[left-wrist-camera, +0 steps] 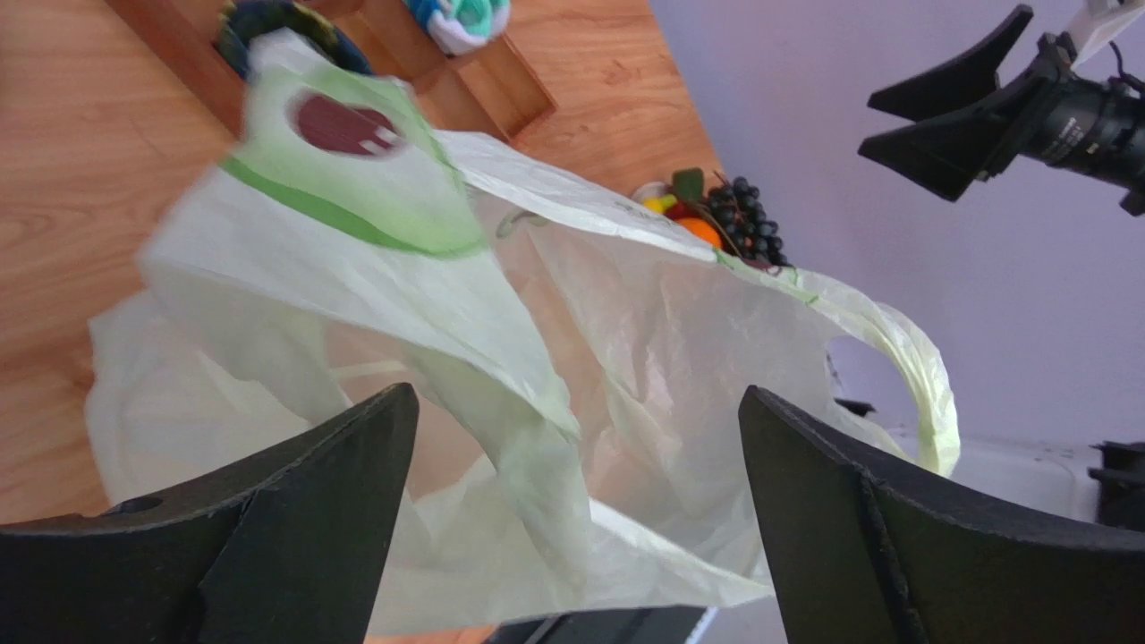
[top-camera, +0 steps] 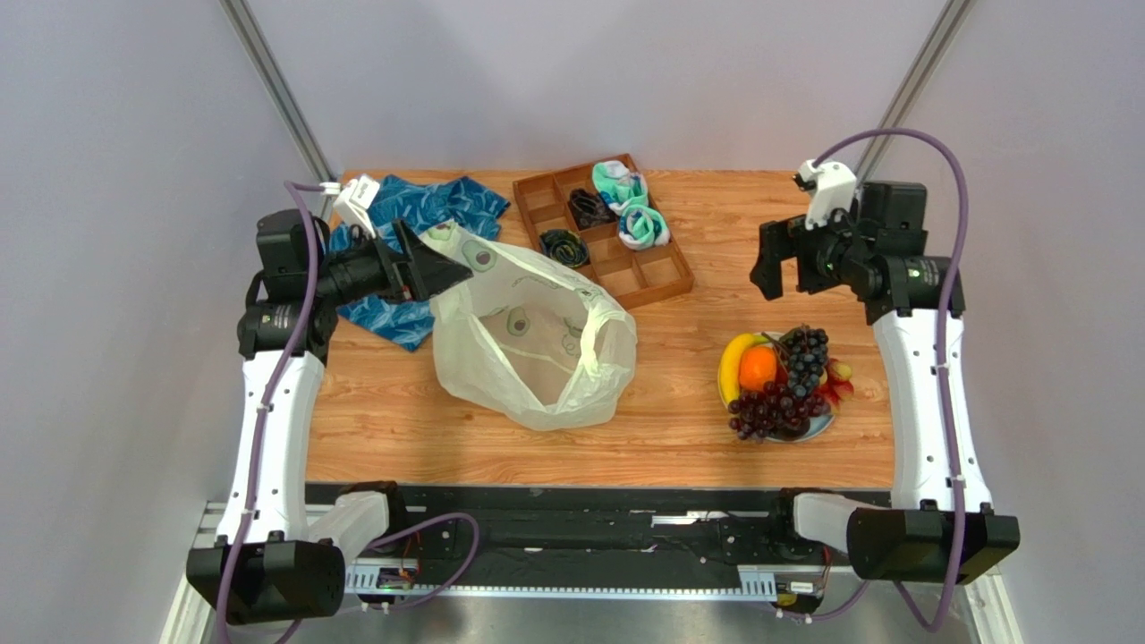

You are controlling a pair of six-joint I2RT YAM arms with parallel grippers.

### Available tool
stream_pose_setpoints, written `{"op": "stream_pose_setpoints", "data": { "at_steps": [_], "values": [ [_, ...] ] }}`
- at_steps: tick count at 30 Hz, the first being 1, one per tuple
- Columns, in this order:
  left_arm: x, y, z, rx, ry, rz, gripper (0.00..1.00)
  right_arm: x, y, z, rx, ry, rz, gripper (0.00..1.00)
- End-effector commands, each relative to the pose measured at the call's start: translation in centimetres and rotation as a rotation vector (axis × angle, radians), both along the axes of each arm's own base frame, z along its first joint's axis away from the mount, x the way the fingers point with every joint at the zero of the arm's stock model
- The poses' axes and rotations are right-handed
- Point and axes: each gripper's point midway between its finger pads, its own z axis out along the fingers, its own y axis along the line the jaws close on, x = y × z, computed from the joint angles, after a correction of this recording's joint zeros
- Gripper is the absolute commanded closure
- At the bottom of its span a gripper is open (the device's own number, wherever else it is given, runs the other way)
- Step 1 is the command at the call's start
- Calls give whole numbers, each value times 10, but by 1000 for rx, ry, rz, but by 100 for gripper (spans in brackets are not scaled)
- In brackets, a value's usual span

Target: Take the fake fruits out of the plastic bag

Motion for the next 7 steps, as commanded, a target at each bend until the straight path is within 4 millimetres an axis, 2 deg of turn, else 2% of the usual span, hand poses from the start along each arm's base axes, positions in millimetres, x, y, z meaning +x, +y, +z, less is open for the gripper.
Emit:
{"op": "stream_pose_setpoints", "data": {
  "at_steps": [1, 3, 6, 7],
  "values": [
    [0, 19, 24, 119, -118, 87, 1, 22, 5, 16, 15, -52, -125, 0],
    [0, 27, 30, 180, -167, 118, 1, 23, 25, 13, 40, -44, -54, 0],
    [-8, 34, 34, 246, -210, 140, 1, 29, 42, 7, 28, -26, 16, 0],
    [-12, 35, 36, 258, -224, 145, 1, 32, 46, 12, 25, -38, 32, 0]
  ]
}}
